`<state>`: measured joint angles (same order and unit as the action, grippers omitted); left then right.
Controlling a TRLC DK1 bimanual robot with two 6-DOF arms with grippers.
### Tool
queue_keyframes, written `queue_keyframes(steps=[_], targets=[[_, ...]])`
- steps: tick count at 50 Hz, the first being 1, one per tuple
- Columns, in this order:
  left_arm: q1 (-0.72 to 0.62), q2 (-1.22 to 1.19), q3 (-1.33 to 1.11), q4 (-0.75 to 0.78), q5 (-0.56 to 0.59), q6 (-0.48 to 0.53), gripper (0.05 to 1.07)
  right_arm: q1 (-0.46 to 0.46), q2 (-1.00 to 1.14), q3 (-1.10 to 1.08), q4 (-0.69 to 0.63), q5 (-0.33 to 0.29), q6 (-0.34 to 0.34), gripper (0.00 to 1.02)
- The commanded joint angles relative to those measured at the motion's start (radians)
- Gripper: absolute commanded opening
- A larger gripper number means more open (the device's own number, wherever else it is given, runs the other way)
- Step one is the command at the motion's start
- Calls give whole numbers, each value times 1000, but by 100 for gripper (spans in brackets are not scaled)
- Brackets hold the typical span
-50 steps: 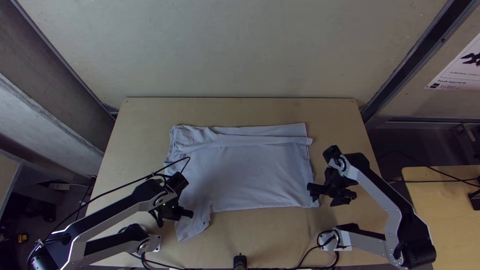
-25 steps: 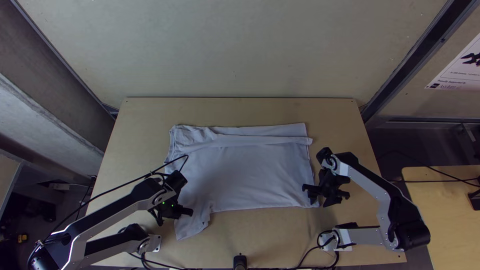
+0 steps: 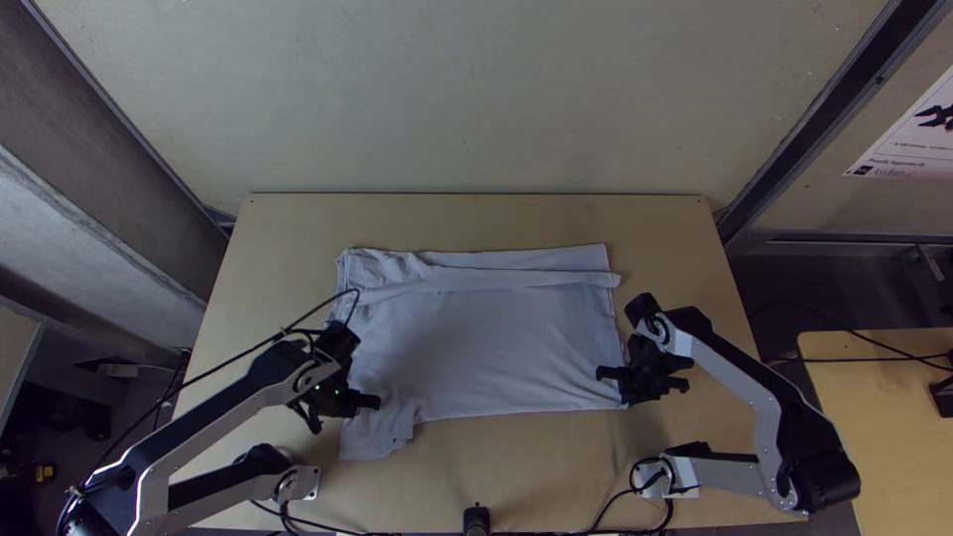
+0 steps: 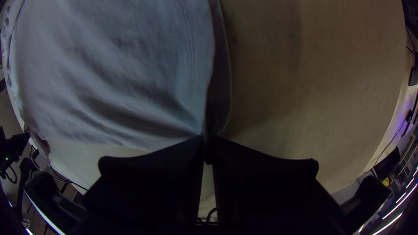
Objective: Fold the t-shirt
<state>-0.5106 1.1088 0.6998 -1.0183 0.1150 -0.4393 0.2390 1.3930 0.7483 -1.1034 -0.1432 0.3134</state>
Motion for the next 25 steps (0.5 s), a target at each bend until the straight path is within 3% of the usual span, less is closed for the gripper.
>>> queue_keyframes(steps=[1,25], targets=[[44,-52,66,-29,-2,44,8,-17,-57,26,-27,13,-13,2],[248,-109,190,-114,0,191,8,-76,-101,151,-29,77,-14,2]])
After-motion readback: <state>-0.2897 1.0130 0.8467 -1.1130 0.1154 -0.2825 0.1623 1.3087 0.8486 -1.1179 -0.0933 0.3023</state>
